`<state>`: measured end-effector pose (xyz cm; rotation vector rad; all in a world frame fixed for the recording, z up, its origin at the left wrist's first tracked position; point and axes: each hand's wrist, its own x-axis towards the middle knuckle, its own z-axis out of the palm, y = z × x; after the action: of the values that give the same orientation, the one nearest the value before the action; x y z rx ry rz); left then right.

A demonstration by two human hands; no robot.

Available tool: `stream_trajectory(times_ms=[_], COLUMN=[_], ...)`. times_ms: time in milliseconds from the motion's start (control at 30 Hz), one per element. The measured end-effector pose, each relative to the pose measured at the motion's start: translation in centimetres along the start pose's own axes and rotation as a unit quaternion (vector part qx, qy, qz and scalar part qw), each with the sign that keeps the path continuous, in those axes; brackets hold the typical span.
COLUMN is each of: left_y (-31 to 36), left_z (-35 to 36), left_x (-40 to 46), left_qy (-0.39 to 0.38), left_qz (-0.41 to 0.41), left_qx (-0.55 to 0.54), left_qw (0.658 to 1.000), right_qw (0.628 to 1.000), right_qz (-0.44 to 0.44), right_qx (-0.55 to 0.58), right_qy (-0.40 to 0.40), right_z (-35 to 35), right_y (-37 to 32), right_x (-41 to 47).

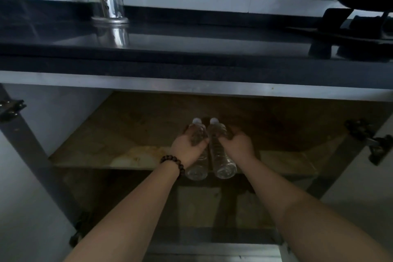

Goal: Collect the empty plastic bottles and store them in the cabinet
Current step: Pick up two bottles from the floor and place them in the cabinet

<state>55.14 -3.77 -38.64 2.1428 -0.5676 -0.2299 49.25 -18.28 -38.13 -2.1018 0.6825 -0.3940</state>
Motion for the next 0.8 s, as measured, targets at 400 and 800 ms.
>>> stream_trajectory(times_ms=[400,800], left_y=[3.0,19.1], left_z=[-3.2,-12.5], left_x=[-4.8,-18.3], left_qy=[-0.037,-0.087], left_qz=[-0.051,-0.052], left_qx=[0.177,0.224], left_qw=[0.982,0.969], right_qw=[0.984,0.979], right_qz=[-0.055,0.052], right_qx=[-0.164,-0.163], right_qy=[-0.038,-0.113], right_z=[-5.2,-18.3], right_y=[-3.2,-16.5], right_x=[-6.4,-18.9])
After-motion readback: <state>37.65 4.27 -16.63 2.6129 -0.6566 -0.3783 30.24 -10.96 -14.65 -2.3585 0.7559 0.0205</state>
